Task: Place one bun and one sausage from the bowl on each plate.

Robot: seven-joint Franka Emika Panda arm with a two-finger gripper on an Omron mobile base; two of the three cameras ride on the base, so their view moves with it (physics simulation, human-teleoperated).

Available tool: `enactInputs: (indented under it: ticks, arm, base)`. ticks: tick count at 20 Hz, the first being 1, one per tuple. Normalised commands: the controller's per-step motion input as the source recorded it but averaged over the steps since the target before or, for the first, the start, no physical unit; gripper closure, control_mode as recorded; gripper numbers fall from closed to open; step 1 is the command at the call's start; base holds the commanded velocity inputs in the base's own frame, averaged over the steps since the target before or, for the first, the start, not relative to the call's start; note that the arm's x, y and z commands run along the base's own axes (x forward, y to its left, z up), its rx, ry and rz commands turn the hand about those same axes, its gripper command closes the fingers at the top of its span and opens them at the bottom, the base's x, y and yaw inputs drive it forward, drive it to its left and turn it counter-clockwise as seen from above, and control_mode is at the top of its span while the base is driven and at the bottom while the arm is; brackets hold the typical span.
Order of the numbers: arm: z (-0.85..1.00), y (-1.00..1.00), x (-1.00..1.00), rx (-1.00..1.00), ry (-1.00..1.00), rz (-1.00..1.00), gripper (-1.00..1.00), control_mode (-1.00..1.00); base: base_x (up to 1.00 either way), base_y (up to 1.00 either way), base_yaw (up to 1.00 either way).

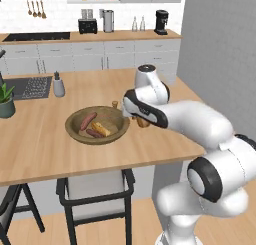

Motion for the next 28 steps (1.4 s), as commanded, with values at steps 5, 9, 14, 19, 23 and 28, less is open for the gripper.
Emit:
enactInputs:
  ticks: [5, 9, 14, 19, 23, 28]
  arm:
    - [0.75, -0.63, -1.0, 0.04, -0.02, -0.19, 1.0, -1.0]
    - [0.45, -0.49, -0.95, 0.0, 0.0, -0.17, 1.0, -1.0]
    - [0.03, -0.04, -0.2, 0.0, 0.0, -0.03, 1.0, 1.0]
    - [0.0, 0.0, 0.0, 0.0, 0.0, 0.0, 1.0, 1.0]
    - [0.0, 0.0, 0.0, 0.0, 0.0, 0.0, 1.0, 1.0]
    - [0.0, 0.0, 0.0, 0.0, 0.0, 0.0, 1.0, 1.0]
  base:
    - [0.0, 0.0, 0.0]
    - [0.0, 0.0, 0.0]
    - [-0.8, 0.25, -0.08]
    - [-0.46, 1.0, -0.03]
    - [0.0, 1.0, -0.01]
    - [0.09, 1.0, -0.01]
